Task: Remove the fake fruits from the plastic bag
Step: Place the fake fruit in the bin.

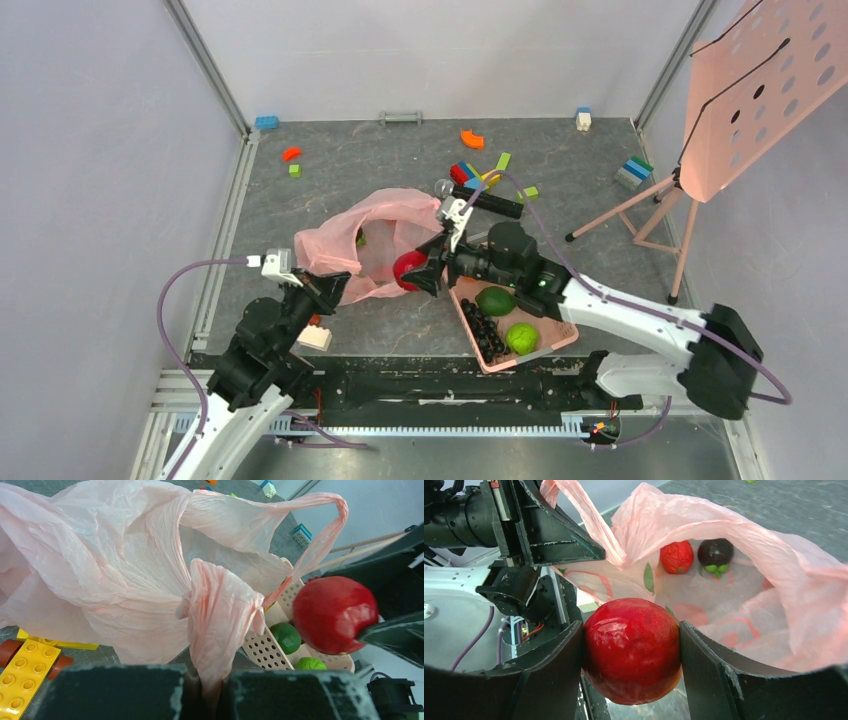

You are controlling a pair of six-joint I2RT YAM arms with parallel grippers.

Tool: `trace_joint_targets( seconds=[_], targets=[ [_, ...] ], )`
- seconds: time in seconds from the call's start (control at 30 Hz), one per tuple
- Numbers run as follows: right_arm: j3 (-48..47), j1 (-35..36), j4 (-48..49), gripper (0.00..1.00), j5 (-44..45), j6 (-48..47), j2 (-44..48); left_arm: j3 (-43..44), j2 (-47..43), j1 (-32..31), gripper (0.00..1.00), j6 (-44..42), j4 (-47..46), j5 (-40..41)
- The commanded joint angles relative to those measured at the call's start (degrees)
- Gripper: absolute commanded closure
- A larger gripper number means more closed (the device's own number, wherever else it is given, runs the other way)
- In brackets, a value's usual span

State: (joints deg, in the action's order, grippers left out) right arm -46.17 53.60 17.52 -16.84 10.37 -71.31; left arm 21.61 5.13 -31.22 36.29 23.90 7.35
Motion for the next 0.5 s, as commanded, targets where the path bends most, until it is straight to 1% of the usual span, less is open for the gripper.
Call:
trace_joint_targets(
  seconds=[0.0, 0.13, 0.23, 0.33, 0.47],
  targets=[
    [2.2, 0.0, -9.8, 0.52, 7.8, -1.5, 9.5, -0.2, 0.7, 0.2, 0.97, 2.2, -1.8, 0.3],
    [5.8, -0.1, -17.1, 0.51, 18.8, -0.4, 18.3, 0.4, 0.8, 0.2, 0.97, 1.7, -1.5, 0.6],
    [8.5, -0.1, -22.7, 0.53, 27.7, 1.7, 24.0, 0.8, 0.8, 0.2, 0.97, 1.0, -1.4, 0.9],
    [11.5, 0.0, -26.4, 0.53, 36.0, 4.3, 27.2, 1.2, 1.0, 0.2, 0.97, 0.3, -1.2, 0.8],
    [14.6, -0.3, -31.3, 0.51, 46.8, 8.8, 26.8, 1.7, 1.6, 0.2, 0.97, -0.1, -0.7, 0.8]
  ],
)
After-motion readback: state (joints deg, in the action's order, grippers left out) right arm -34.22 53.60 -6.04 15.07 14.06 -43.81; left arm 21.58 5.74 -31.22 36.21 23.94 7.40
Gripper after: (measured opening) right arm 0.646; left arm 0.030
